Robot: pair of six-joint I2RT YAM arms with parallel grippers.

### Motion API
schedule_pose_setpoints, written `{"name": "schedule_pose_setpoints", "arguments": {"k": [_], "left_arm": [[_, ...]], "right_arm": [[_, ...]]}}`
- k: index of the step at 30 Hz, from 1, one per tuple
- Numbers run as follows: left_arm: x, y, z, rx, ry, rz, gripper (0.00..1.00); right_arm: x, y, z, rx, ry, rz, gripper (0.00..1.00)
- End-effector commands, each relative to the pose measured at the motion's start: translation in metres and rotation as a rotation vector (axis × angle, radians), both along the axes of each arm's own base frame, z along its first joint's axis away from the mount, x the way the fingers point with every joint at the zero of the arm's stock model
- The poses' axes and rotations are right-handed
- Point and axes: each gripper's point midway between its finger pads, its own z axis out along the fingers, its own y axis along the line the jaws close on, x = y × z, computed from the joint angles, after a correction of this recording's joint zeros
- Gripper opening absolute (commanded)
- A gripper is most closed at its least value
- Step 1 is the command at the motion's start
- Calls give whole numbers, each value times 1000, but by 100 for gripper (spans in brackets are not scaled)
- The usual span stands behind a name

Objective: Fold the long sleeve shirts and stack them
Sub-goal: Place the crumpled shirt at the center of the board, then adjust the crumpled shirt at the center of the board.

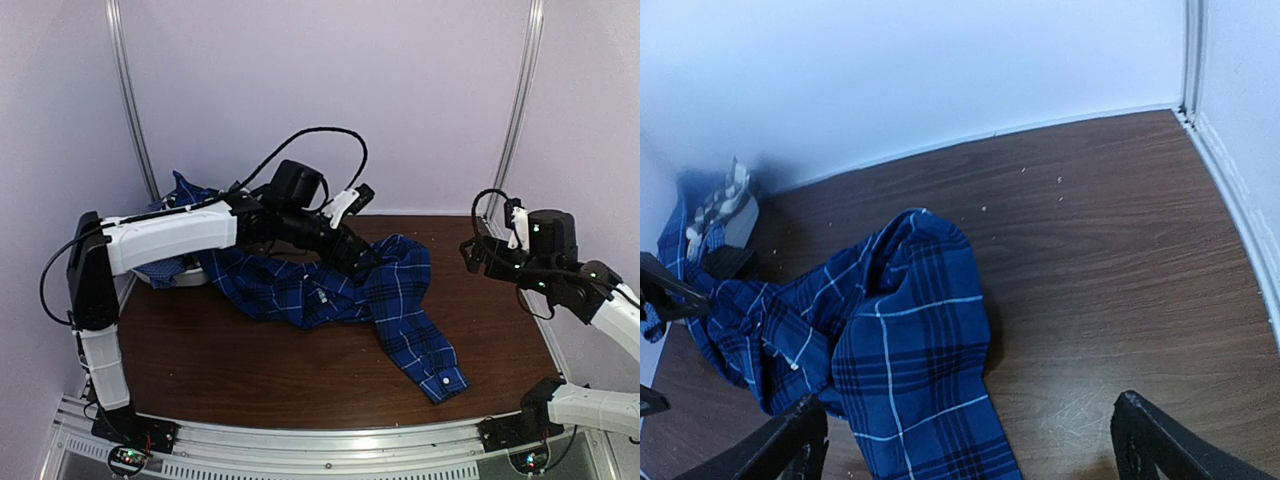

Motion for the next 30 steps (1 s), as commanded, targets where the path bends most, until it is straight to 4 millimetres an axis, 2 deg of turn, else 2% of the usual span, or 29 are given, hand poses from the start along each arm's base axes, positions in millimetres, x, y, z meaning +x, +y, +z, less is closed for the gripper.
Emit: {"name": "schedule_pose_setpoints", "arguments": {"k": [1, 5, 7, 9, 12, 16, 19, 24, 30], "left_arm": [[1, 46, 33, 8, -174, 101, 98], [14, 97, -3, 109, -118, 298, 98], [20, 126, -35, 170, -27, 396, 97], [22, 144, -60, 200, 33, 480, 96], [22, 153, -91, 252, 84, 532, 95], [31, 167, -123, 344, 95, 628, 94], [29, 171, -140, 378, 117, 658, 91], [23, 161, -165, 408, 131, 655, 88], [27, 153, -178, 425, 133, 700, 89]], "right_arm": [[-5, 46, -40, 44, 93, 223, 100], [-8, 85, -54, 86, 119, 348, 100], [-12, 108, -54, 95, 114, 409, 100], [-12, 122, -55, 104, 111, 435, 100], [-9, 133, -59, 101, 122, 453, 100], [-9, 142, -64, 100, 141, 465, 100], [-11, 145, -70, 108, 152, 465, 100], [-12, 144, -75, 112, 161, 450, 100], [-13, 143, -78, 114, 171, 448, 100]]}}
